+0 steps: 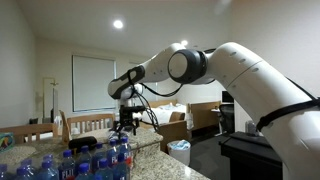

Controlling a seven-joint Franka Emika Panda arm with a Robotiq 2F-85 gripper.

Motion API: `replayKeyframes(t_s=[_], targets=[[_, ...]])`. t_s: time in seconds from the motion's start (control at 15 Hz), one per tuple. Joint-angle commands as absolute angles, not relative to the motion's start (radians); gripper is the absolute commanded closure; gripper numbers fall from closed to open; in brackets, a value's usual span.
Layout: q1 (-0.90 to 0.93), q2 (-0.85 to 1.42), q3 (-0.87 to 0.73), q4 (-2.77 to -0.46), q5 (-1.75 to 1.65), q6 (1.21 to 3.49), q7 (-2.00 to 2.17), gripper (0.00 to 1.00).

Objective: Move the bottle backward to the second row

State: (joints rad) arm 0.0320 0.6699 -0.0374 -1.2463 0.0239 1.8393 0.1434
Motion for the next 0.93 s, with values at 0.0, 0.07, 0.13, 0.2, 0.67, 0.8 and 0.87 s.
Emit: replayKeyframes(t_s=[0.0, 0.07, 0.13, 0.2, 0.67, 0.8, 0.87], targets=[[0.036, 0.709, -0.031, -1.177, 0.006, 1.796, 0.136, 0.00], [0.038, 0.717, -0.032, -1.167, 0.005, 1.793, 0.137, 0.00], [0.040, 0.726, -0.034, -1.156, 0.004, 1.785, 0.141, 0.11], [0.041, 0.736, -0.034, -1.143, 0.004, 1.778, 0.143, 0.26], [0.043, 0.795, -0.035, -1.063, 0.007, 1.729, 0.151, 0.72], [0.045, 0.803, -0.036, -1.050, 0.006, 1.721, 0.153, 0.85], [0.046, 0.806, -0.036, -1.043, 0.005, 1.717, 0.153, 0.90]])
